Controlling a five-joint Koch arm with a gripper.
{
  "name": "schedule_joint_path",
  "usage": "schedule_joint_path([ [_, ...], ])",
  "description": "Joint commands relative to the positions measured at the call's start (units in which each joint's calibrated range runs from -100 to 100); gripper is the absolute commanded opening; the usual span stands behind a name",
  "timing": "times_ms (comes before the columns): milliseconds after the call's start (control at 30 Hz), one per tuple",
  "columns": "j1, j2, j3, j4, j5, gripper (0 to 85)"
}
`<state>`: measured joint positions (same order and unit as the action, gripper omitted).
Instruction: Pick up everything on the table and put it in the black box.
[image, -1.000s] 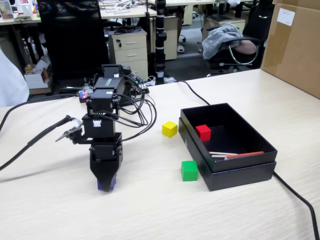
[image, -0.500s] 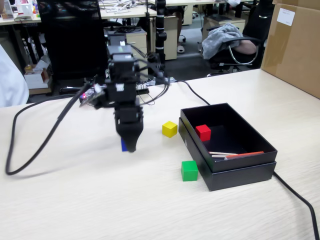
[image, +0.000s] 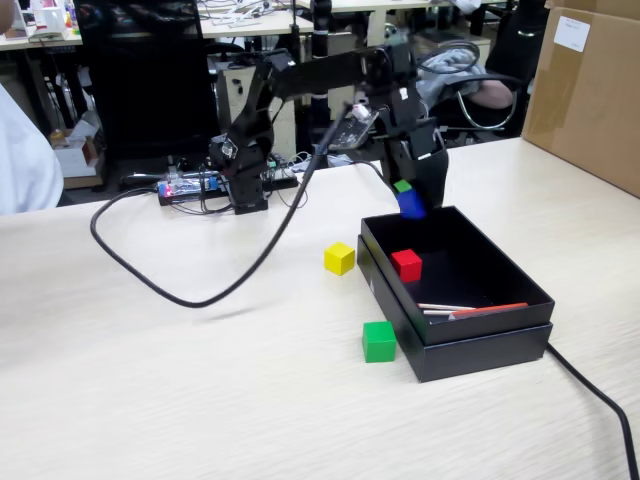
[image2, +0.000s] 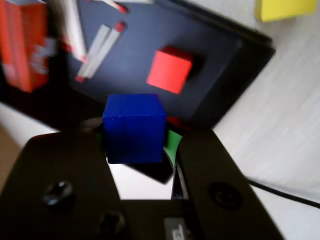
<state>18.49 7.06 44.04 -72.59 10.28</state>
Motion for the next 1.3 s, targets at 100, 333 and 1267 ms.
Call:
schedule_joint_path([
  [100, 2.2, 9.2, 10.6, 0.2, 1.3, 3.3],
  [333, 2.3, 17.6, 11.3, 0.1, 2.1, 3.5],
  [1267, -10.7, -12.3, 5.0, 0.0, -2.7, 43.1],
])
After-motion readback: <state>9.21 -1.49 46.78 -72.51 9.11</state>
